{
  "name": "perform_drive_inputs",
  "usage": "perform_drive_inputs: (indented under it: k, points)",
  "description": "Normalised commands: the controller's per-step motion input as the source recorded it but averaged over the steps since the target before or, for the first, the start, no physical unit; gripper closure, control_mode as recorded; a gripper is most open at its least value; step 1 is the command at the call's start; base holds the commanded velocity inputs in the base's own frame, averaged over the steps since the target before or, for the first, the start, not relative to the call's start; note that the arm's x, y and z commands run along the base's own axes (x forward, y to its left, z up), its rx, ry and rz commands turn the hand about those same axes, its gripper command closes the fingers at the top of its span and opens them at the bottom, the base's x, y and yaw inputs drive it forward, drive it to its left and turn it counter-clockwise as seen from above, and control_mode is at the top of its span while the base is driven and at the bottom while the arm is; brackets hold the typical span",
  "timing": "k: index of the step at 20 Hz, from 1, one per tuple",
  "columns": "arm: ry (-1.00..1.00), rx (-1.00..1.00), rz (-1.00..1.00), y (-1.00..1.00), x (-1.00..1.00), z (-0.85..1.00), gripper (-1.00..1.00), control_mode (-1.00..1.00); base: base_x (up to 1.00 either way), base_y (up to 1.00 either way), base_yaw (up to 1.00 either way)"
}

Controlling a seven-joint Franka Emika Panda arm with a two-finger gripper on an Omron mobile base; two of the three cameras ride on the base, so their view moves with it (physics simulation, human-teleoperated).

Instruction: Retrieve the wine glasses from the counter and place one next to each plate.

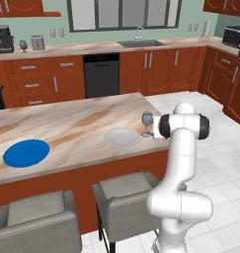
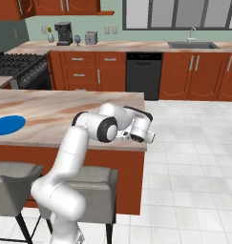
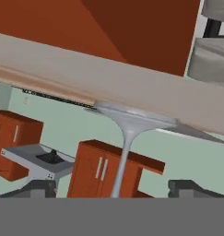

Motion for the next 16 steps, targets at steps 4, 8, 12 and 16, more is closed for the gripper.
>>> perform_drive_inputs:
  k: [4, 8, 12, 16]
  points:
    - [0.14, 0.0, -0.18, -0.5, -0.31, 0.24, -1.0, -1.0, 0.0, 0.0, 0.0]
    - [0.09, 0.0, -0.18, -0.47, -0.53, 0.36, -1.0, -1.0, 0.0, 0.0, 0.0]
    - [-0.01, 0.0, -0.15, -0.18, -0.96, 0.59, -1.0, -1.0, 0.0, 0.0, 0.0]
    - [-0.08, 0.0, -0.13, 0.0, -1.0, 0.53, -1.0, -1.0, 0.0, 0.0, 0.0]
